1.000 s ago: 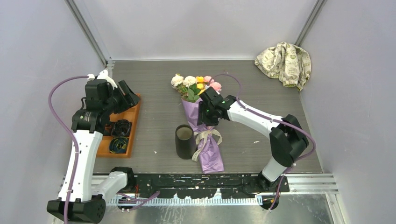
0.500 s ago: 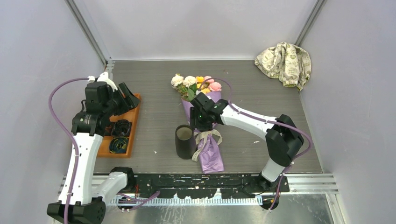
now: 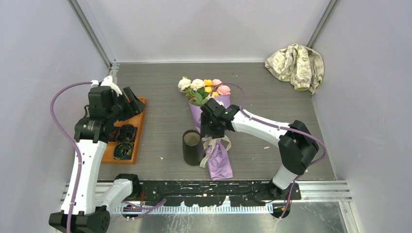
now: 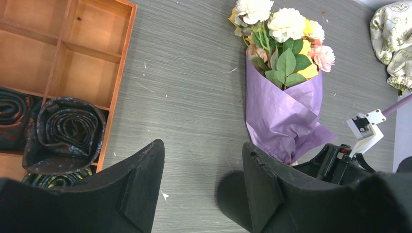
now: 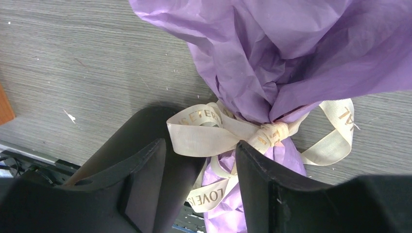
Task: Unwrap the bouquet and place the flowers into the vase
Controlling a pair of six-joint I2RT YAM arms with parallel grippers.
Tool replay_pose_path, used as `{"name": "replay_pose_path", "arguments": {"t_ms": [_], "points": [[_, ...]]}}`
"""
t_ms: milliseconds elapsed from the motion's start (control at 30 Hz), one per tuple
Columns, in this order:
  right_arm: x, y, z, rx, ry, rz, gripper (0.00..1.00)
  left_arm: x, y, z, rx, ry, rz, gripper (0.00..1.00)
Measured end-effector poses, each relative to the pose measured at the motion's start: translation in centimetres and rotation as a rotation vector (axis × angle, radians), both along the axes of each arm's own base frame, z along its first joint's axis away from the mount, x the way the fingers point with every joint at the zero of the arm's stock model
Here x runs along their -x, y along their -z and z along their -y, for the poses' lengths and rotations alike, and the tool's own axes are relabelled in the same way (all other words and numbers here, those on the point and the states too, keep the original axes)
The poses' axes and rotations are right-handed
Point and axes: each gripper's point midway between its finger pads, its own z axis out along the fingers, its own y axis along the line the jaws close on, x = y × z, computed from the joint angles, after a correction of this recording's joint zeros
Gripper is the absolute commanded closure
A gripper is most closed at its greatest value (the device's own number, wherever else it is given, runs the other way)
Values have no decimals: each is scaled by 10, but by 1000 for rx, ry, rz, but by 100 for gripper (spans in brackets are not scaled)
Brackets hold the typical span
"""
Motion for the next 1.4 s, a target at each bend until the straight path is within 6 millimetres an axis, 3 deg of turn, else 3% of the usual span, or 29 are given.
{"name": "replay_pose_path", "arguments": {"t_ms": [300, 533, 767, 933, 1067, 1200, 1233, 1300, 1333, 1400], "points": [[3, 24, 3, 43, 15, -45, 78, 1, 4, -1, -13, 3, -11, 42], [-2, 27, 9, 68, 54, -19, 99, -20, 11, 6, -6, 34, -74, 43], [-9, 9, 19, 102, 71, 41, 99, -23, -3, 17, 46, 62, -25, 42], [-21, -21, 21, 108, 60, 120, 99, -37, -7, 38, 114, 126, -3, 42], [-33, -53, 21, 106, 50, 200, 99, -55, 6, 57, 149, 180, -36, 42], [-42, -70, 25, 130, 44, 253, 99, -71, 26, 69, 159, 213, -80, 42], [-43, -72, 26, 139, 44, 261, 95, -75, 30, 72, 162, 220, -88, 42], [-44, -73, 31, 163, 50, 269, 64, -84, 42, 79, 167, 239, -109, 42], [-44, -72, 33, 173, 55, 268, 57, -87, 47, 83, 170, 249, -121, 43], [-45, -70, 40, 200, 59, 269, 55, -94, 64, 93, 172, 275, -161, 44]]}}
